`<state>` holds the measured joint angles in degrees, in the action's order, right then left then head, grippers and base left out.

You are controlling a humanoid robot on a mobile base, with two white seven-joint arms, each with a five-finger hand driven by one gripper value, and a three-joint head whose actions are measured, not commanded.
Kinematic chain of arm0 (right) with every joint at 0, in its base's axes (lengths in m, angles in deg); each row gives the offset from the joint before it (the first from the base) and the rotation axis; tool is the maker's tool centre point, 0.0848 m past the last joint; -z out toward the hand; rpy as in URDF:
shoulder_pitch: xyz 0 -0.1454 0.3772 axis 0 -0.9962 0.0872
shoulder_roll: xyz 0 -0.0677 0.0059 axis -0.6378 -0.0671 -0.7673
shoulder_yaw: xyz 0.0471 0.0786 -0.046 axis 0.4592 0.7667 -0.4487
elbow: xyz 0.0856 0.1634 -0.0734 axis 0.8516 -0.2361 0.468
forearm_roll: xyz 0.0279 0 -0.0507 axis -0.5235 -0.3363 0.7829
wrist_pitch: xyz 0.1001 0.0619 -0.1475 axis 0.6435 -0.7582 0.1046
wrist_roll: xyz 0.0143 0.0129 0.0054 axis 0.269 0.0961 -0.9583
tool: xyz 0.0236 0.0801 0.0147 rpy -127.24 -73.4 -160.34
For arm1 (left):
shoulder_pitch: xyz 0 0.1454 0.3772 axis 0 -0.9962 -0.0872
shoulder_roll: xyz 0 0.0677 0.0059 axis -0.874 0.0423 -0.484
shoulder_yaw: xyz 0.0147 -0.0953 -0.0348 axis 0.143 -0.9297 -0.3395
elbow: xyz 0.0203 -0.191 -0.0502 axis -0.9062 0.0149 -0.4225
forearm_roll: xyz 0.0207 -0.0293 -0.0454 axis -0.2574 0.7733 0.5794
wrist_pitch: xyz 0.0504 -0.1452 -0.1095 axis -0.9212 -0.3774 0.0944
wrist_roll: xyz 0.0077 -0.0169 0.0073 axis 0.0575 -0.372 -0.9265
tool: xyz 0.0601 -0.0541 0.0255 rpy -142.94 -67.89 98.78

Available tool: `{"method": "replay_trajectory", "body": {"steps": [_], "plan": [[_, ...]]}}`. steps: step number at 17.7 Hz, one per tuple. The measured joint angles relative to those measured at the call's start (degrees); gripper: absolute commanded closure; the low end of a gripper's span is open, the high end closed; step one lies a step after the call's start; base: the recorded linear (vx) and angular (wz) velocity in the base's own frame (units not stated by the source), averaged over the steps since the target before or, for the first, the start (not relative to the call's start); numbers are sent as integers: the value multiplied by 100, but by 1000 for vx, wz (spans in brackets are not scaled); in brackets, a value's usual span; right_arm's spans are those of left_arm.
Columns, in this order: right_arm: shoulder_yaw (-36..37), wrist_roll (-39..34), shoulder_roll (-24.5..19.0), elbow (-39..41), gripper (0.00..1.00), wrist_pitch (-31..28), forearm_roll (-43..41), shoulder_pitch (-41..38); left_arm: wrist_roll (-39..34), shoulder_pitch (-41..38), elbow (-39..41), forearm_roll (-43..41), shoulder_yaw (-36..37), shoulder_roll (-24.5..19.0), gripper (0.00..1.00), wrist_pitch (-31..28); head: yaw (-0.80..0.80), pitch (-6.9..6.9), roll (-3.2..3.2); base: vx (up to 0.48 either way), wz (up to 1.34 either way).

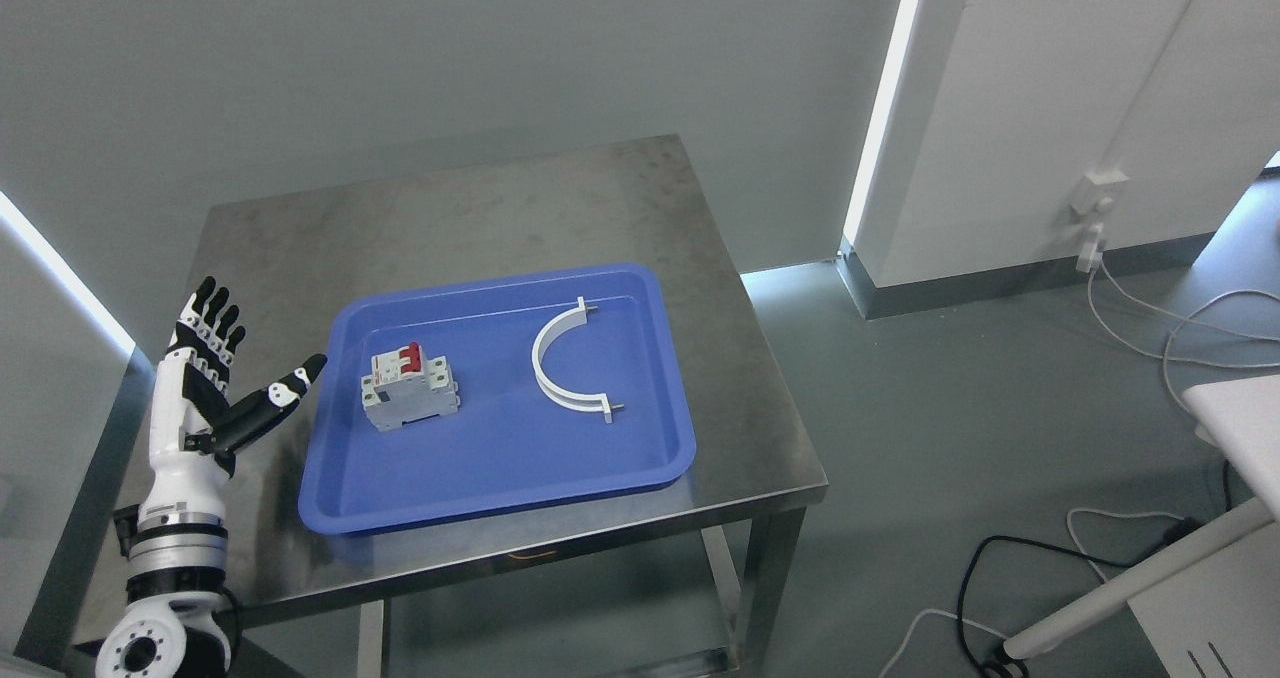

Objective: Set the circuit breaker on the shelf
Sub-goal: 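Reach the left hand toward the grey circuit breaker in the tray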

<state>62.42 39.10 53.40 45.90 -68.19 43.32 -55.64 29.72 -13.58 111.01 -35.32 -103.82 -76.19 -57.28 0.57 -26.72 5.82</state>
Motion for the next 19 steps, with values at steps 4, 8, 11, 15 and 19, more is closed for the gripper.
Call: {"method": "replay_trajectory", "body": {"steps": [4, 8, 11, 15, 19], "plan": [[0, 0, 0, 0, 0, 0, 0, 0, 429, -113, 48, 8, -65, -87, 0, 141, 0, 0, 0, -3, 0], [0, 0, 0, 0, 0, 0, 0, 0, 1195, 170, 84, 7, 12, -160, 1, 158, 0, 0, 0, -15, 0], [0, 0, 0, 0, 0, 0, 0, -1, 1807, 340, 104, -94, 273, -392, 2, 49, 0, 0, 0, -14, 0], [0, 0, 0, 0, 0, 0, 0, 0, 2261, 526, 118, -457, 598, -808, 7, -334, 0, 0, 0, 0, 0], [0, 0, 0, 0, 0, 0, 0, 0, 2905, 604, 122, -1036, 785, -1090, 7, -496, 0, 0, 0, 0, 0]]}}
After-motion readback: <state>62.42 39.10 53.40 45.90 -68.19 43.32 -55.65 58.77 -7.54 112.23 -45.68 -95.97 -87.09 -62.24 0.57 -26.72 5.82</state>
